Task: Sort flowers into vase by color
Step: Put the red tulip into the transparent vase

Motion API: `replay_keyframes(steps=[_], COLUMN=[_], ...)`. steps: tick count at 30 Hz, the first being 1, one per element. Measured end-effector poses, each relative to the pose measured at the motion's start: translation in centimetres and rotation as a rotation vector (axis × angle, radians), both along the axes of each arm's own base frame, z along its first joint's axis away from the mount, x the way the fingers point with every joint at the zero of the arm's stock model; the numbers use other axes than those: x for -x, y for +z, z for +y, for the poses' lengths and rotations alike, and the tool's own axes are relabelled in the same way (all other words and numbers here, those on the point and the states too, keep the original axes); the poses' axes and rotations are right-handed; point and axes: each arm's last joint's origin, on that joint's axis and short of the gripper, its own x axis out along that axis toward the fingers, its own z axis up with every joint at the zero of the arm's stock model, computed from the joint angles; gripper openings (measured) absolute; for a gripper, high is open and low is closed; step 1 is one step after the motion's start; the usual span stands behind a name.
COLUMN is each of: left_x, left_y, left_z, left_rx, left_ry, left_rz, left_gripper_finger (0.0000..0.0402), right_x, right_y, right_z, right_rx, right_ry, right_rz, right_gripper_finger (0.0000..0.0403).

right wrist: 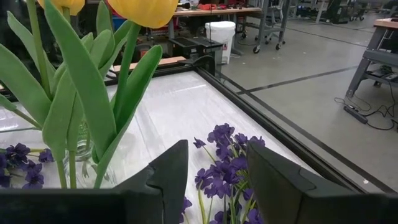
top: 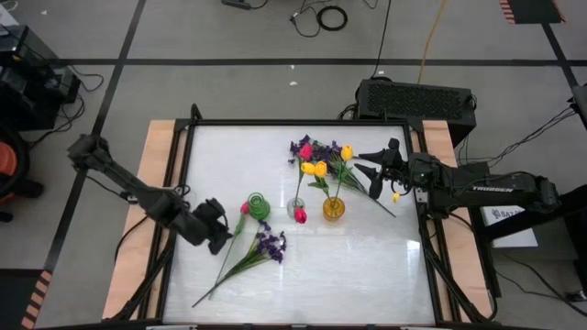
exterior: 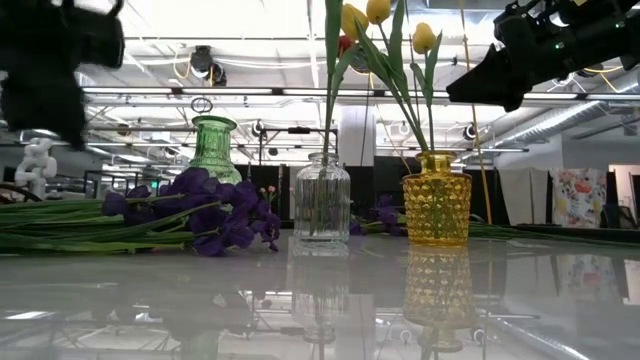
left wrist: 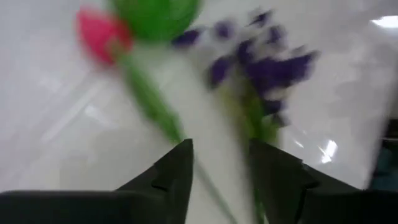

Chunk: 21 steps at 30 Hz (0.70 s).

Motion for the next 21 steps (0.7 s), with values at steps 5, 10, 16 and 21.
replay_keyframes(steps=[5, 10, 16, 21], left_x=[-0.4, -0.9, -0.9, -1.3], left_y=[-1.5, -2.8, -4.5, -5.5], left_z=[-1.6, -3.0, -3.9, -4.5], left_rx=[0.052, 0.086, 0.046, 0.03], left_ry=[0.068, 0.1, 0.111, 0.102], left_rz=[0.069, 0.094, 0.163, 0.177], left_gripper_finger=[0.0228, 0.0276, 0.0287, 0.0287], right_x=[0.0, 0.0, 0.0, 0.0], right_y=[-0.1, -0.1, -0.1, -0.1], right_z=[0.0, 0.0, 0.0, 0.0], right_rx=[-0.004, -0.004, -0.005, -0.015], right_ry=[-0.001, 0.0, 0.0, -0.002], right_rz=[0.006, 0.012, 0.009, 0.004], right_gripper_finger=[0.0155, 0.0155, 0.0155, 0.0155])
